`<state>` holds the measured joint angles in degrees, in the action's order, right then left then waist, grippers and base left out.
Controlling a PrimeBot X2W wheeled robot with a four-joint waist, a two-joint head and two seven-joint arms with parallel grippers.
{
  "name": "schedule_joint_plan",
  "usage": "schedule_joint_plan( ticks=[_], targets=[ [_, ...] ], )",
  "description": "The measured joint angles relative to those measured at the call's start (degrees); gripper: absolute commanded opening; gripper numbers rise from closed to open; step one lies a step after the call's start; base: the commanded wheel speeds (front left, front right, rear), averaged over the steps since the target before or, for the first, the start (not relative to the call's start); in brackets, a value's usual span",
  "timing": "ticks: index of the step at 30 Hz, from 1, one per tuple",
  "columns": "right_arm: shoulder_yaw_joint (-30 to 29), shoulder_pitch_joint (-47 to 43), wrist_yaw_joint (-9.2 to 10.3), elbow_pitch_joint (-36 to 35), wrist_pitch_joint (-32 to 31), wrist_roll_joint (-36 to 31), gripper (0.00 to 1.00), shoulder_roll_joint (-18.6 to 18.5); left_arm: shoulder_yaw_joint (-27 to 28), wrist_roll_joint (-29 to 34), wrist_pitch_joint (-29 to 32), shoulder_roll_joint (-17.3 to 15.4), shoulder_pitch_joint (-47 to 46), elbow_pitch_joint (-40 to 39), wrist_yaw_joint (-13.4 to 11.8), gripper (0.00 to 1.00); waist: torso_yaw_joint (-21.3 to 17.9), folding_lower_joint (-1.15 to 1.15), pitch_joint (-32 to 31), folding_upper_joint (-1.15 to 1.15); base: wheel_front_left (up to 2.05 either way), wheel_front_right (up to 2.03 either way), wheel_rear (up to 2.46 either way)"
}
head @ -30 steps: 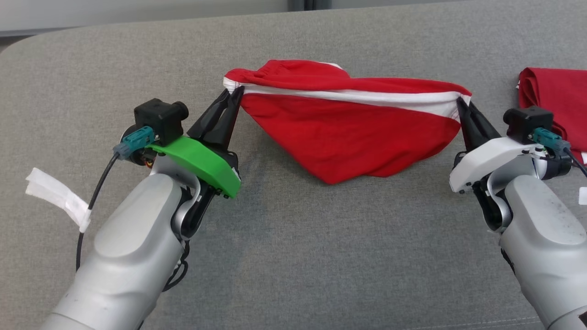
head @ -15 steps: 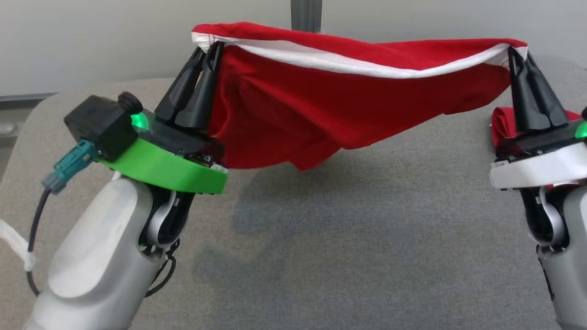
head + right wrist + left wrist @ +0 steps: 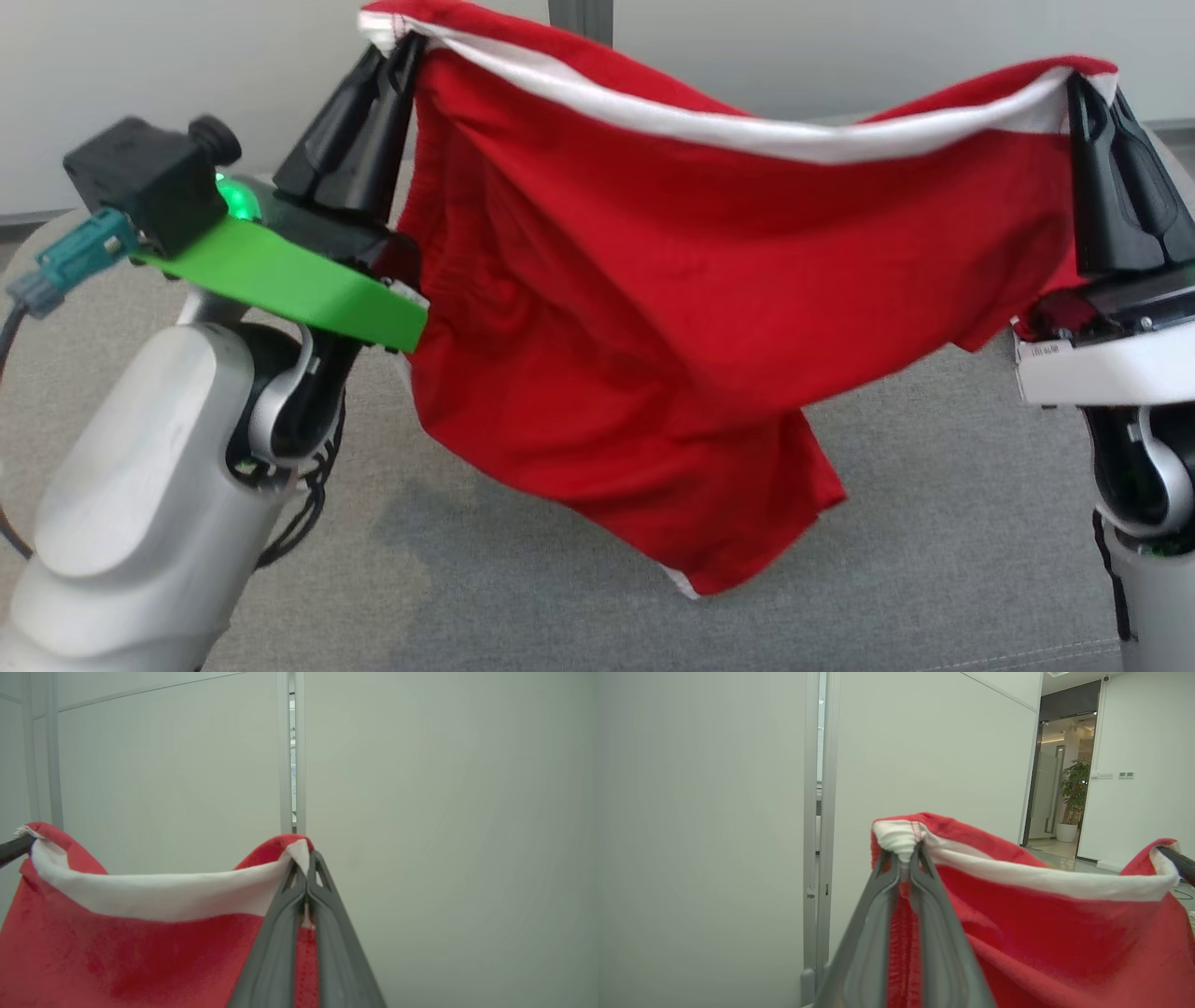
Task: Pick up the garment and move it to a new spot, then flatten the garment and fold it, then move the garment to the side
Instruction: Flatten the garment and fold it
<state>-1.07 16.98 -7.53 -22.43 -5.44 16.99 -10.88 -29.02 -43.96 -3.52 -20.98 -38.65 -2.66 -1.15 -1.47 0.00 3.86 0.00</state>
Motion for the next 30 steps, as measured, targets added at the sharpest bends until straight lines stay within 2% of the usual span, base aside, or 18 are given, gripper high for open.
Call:
schedule_joint_plan(
  ticks=[5,10,13,17,22,27,30],
  targets=[
    [2.1,12.6,0.02,11.6,2.0,1.4,0.0,0.6,0.6,0.5,-0.2,1.1,-8.7,11.5,1.9,0.0,-0.8,0.0,3.8,0.0,0.0,0.0,0.0],
    [3.5,27.9,0.02,24.2,8.2,-2.3,0.0,2.0,2.9,1.3,-5.6,4.8,-19.7,22.6,3.2,0.0,-2.1,0.0,7.9,0.0,0.0,0.0,0.0],
    [4.0,31.5,0.02,30.3,12.2,-4.0,0.0,3.5,3.2,1.3,-8.3,6.9,-22.2,27.6,4.3,0.0,-2.7,0.0,10.0,0.0,0.0,0.0,0.0],
    [5.9,30.1,0.03,38.0,15.4,-4.1,0.0,4.9,2.0,0.7,-9.5,8.9,-20.6,33.6,6.2,0.0,-3.3,0.0,12.3,0.0,0.0,0.0,0.0],
    [8.3,24.1,0.03,46.2,18.0,-2.7,0.0,5.3,0.6,-0.1,-10.7,10.3,-12.3,39.3,7.3,0.0,-3.0,0.01,13.6,0.0,0.0,0.0,0.0],
    [9.3,18.7,0.03,49.7,19.8,-0.2,0.0,6.0,2.1,-1.4,-11.3,12.0,-4.1,40.5,7.8,0.0,-2.4,0.0,13.1,0.0,0.0,0.0,0.0],
    [9.8,15.5,0.03,49.6,20.2,0.6,0.0,6.0,4.3,-1.0,-11.4,12.9,0.3,38.1,8.0,0.0,-2.0,0.0,12.1,0.0,0.0,0.0,0.0]
  ],
)
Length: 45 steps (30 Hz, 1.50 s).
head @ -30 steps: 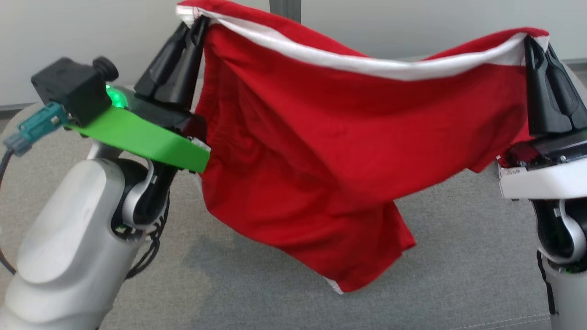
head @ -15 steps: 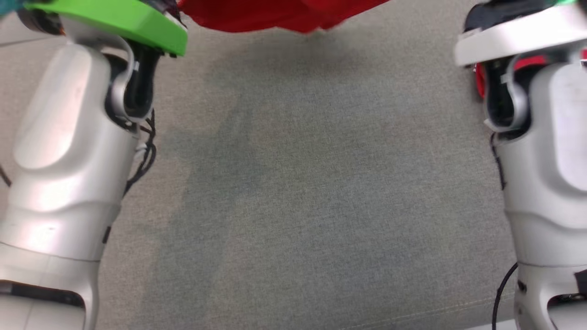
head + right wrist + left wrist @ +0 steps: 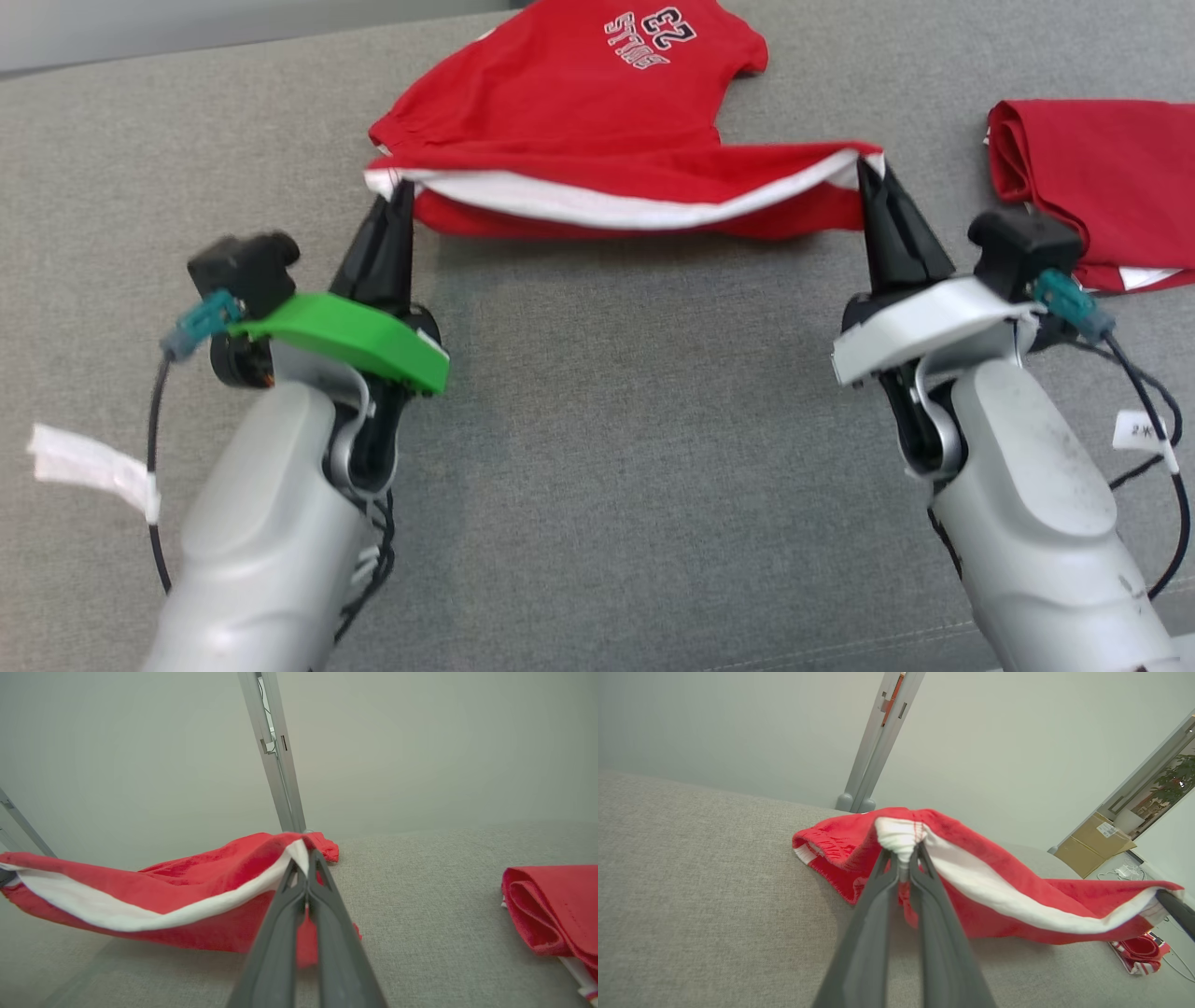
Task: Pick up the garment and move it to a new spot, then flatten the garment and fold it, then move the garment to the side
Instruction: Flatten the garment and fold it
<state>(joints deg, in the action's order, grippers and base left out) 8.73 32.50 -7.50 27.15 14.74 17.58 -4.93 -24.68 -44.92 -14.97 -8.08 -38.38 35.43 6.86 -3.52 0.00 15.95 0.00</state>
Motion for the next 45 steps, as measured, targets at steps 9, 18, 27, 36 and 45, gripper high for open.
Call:
schedule_joint_plan(
  ticks=[9,18,27,36,45],
  targets=[
    [-3.1,-13.0,0.0,-11.5,0.3,1.1,0.0,-0.7,4.7,3.3,-0.1,2.4,16.0,-12.3,0.2,0.0,1.3,0.0,-4.9,0.0,0.0,0.0,0.0],
    [-9.2,-32.6,-0.01,-32.6,-4.8,2.3,0.0,0.4,3.0,3.7,1.7,1.6,32.6,-27.8,-3.3,0.0,2.8,0.0,-10.7,0.0,0.0,0.0,0.0],
    [-13.1,-40.3,0.0,-44.1,-12.5,3.4,0.0,1.7,0.0,3.0,7.9,1.0,40.6,-38.0,-8.0,0.0,4.5,-0.01,-10.0,0.0,0.0,0.0,0.0],
    [-12.7,-28.5,0.0,-33.3,-16.0,4.5,0.0,-0.4,-1.4,-1.0,9.3,4.2,35.1,-30.9,-8.9,0.0,5.7,0.0,-6.1,0.0,0.0,0.0,0.0],
    [-5.8,-4.7,0.0,-14.9,-20.6,5.0,0.0,-7.2,-0.5,-6.9,11.7,5.1,17.3,-19.8,-11.8,0.0,7.5,0.0,0.1,0.0,0.0,0.0,0.0]
  ],
)
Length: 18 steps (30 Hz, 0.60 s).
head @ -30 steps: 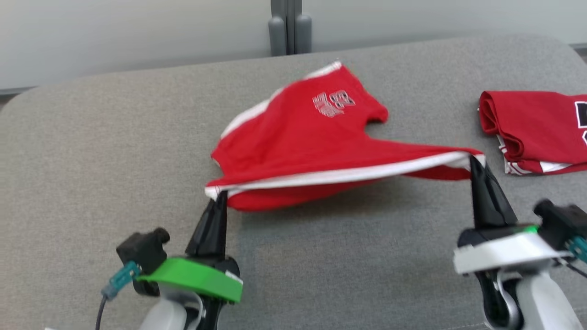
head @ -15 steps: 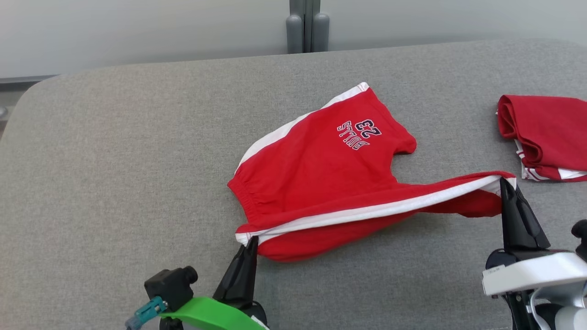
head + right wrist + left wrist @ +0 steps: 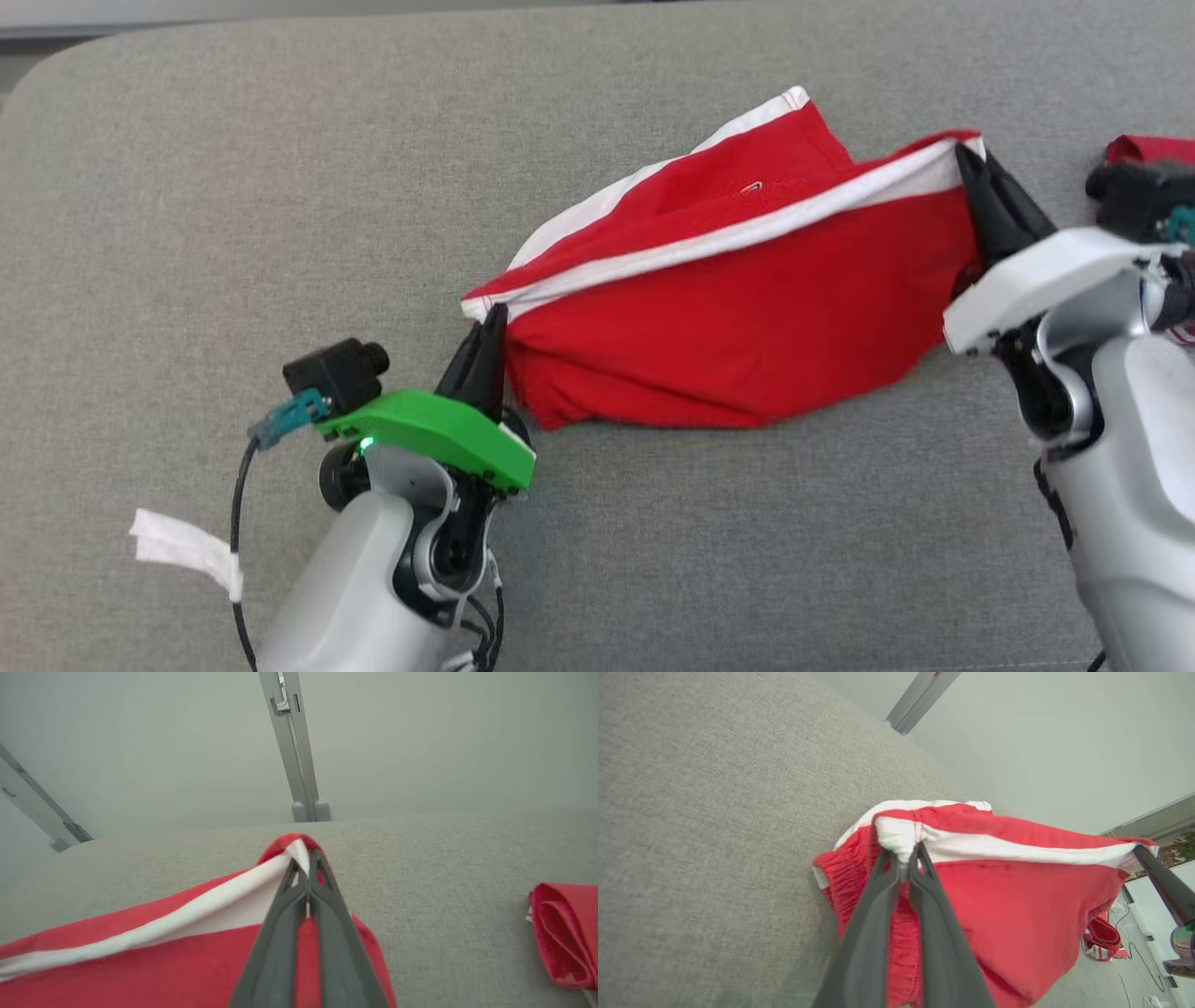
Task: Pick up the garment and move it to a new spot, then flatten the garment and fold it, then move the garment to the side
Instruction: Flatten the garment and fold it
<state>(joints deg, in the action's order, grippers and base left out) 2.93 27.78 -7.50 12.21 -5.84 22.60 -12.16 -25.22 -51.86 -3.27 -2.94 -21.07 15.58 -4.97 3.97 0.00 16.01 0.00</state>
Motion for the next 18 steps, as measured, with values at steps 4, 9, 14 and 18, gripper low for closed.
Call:
schedule_joint_plan(
  ticks=[4,9,14,18],
  targets=[
    [3.3,9.8,0.0,8.9,-1.2,0.4,0.0,-1.6,-1.6,-2.3,0.7,0.1,-6.4,5.2,-0.7,0.0,1.0,0.0,2.9,0.0,0.0,0.0,0.0],
    [7.5,18.8,0.0,19.7,-1.6,1.1,0.0,-2.6,-4.8,-6.0,-1.2,0.1,-12.2,10.0,-1.3,0.0,2.8,0.0,6.2,0.0,0.0,0.0,0.0],
    [10.2,24.5,0.0,27.7,0.6,1.6,0.0,-3.2,-7.6,-9.3,-3.6,0.1,-14.5,12.1,-2.1,0.0,5.0,0.0,8.0,0.0,0.0,0.0,0.0],
    [11.7,27.8,0.0,33.0,2.3,2.1,0.0,-3.4,-8.9,-10.9,-5.1,0.1,-15.2,12.6,-2.2,0.0,6.4,0.0,8.8,0.0,0.0,0.0,0.0]
  ],
)
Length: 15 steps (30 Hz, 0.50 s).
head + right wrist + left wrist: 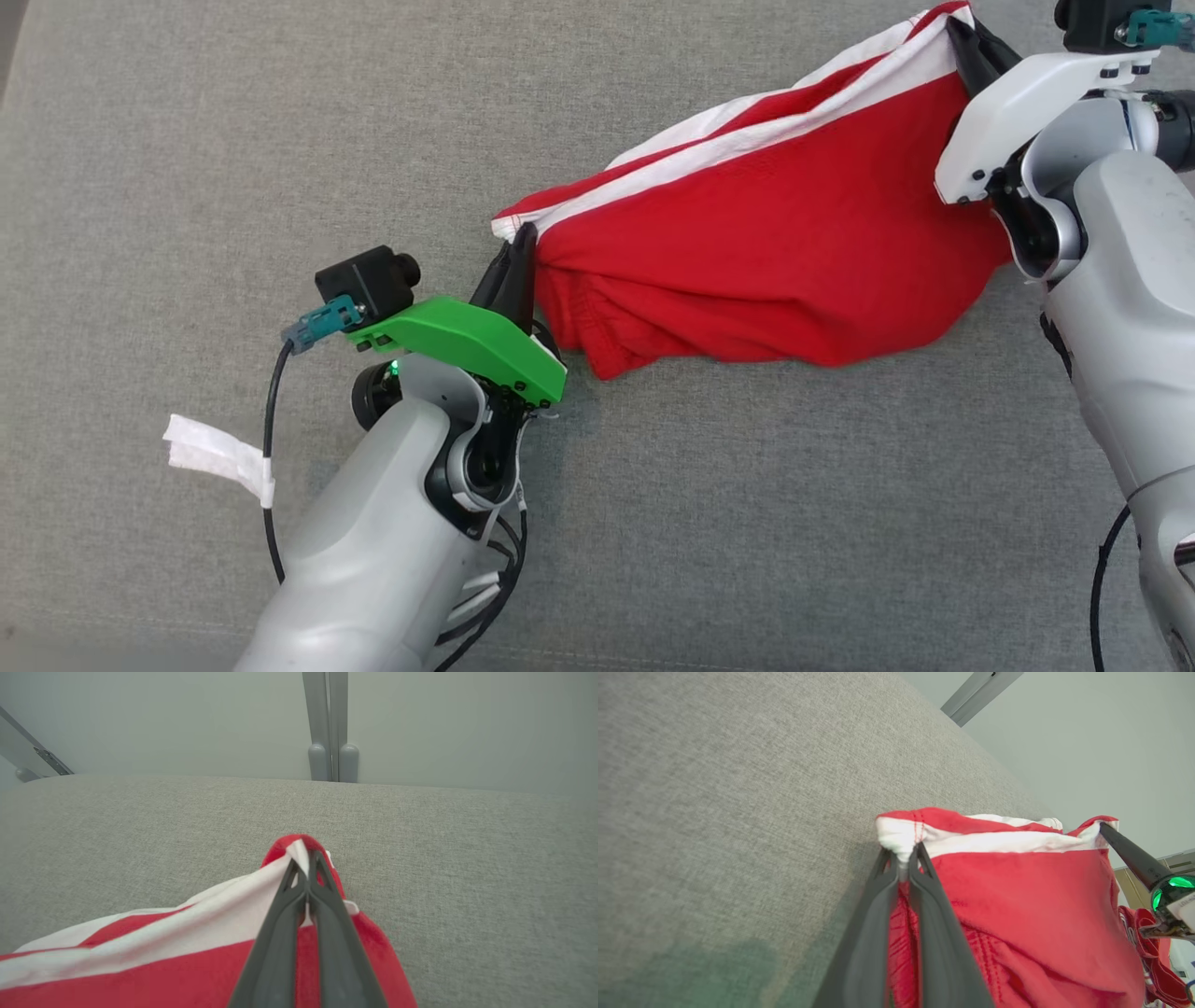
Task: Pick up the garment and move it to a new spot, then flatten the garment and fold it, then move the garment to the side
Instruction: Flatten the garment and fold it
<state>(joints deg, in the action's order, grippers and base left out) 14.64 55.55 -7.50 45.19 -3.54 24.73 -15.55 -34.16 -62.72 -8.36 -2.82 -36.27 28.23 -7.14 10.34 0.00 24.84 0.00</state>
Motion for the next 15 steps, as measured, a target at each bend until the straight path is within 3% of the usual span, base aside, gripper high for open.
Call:
schedule_joint_plan(
  ticks=[7,8,9,10,11,12,15],
  targets=[
    [2.7,3.7,0.0,6.3,2.5,1.0,0.0,-0.1,-0.8,-1.0,-1.4,0.0,-0.9,0.8,-0.4,0.0,0.7,0.0,0.5,0.0,0.0,0.0,0.0],
    [3.1,4.1,0.0,7.1,2.8,1.2,0.0,-0.1,-0.9,-0.8,-1.8,0.0,-1.0,0.8,-0.4,0.28,0.7,0.0,0.5,0.0,0.0,0.0,0.0],
    [3.4,4.5,0.0,7.9,3.2,1.5,0.13,-0.1,-1.0,-0.7,-1.9,0.0,-1.1,0.8,-0.4,0.45,0.7,0.0,0.4,0.0,0.0,0.0,0.0],
    [3.7,4.7,0.0,8.4,3.2,1.8,0.48,-0.1,-1.1,-0.6,-2.1,0.0,-1.1,0.7,-0.3,1.0,0.7,0.0,0.3,0.0,0.0,0.0,0.0],
    [4.1,4.9,0.0,9.1,3.6,2.1,0.93,-0.1,-1.3,-0.2,-2.4,-0.2,-1.1,0.4,-0.2,1.0,0.7,0.0,0.2,0.0,0.0,0.0,0.0],
    [4.5,5.0,0.0,9.6,3.8,2.4,1.0,-0.1,-1.4,0.3,-2.8,-0.4,-1.1,-0.1,0.0,1.0,0.6,0.0,0.0,0.0,0.0,0.0,0.0],
    [5.4,5.4,0.0,10.7,4.7,3.3,1.0,-0.5,-2.1,2.9,-4.1,-2.2,-1.0,-1.7,0.0,1.0,0.5,0.0,-0.7,0.0,0.0,0.0,0.0]
  ],
)
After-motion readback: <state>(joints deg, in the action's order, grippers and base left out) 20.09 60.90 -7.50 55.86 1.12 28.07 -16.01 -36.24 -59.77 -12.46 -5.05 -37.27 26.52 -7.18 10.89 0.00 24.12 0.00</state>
